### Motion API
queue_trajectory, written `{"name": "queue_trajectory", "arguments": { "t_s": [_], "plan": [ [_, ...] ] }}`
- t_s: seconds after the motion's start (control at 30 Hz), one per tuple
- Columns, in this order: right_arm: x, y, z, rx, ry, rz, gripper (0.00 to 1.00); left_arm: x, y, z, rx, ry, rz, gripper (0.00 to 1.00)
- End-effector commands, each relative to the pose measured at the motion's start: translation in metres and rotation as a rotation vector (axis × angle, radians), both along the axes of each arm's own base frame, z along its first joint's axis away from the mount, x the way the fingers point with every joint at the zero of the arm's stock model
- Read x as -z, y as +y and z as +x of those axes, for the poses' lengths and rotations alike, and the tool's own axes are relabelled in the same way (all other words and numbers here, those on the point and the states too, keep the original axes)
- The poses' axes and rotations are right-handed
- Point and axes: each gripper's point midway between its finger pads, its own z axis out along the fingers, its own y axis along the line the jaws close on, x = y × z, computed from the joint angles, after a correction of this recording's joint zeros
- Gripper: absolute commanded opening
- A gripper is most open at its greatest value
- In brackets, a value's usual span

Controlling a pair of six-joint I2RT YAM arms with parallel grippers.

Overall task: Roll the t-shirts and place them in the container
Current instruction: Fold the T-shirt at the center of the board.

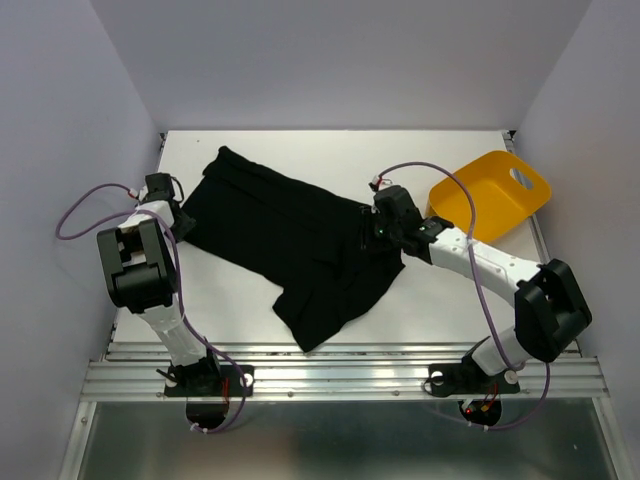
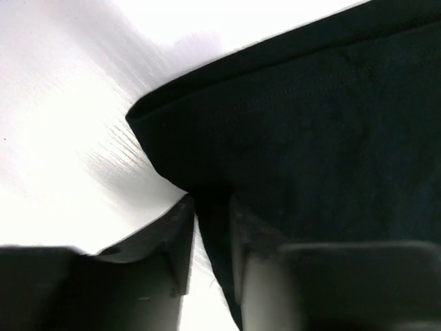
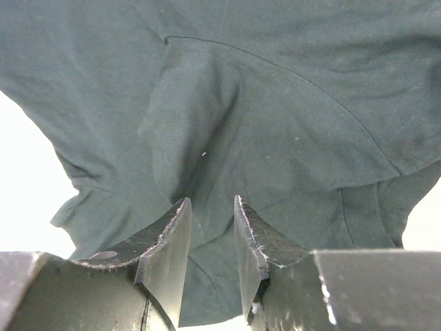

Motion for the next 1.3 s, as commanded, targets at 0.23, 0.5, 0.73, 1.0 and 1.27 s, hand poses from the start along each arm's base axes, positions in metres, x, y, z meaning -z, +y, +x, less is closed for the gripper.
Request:
{"name": "queue_trajectory", "arguments": {
  "t_s": [0.23,0.5,0.73,1.0,1.27],
  "plan": [
    [-0.029,0.032,-0.052,-0.147,-0.059,0.004,0.42,-0.03,-0.018,0.006,0.03,-0.015,0.065,0.0],
    [-0.006,0.089,-0.14,-0.348,-0.081,-0.089,0.49,-0.056,-0.045,0.014,0.097,-0.062,0.078,0.0],
    [0.029,0.134,-0.198,-0.509,-0.166,-0.282,0.55,-0.065,-0.053,0.016,0.135,-0.08,0.081,0.0],
    [0.056,0.16,-0.206,-0.539,-0.203,-0.377,0.58,-0.078,-0.053,0.018,0.155,-0.101,0.09,0.0],
    [0.076,0.162,-0.197,-0.51,-0.21,-0.469,0.56,-0.074,-0.055,0.019,0.168,-0.092,0.085,0.0]
  ]
}}
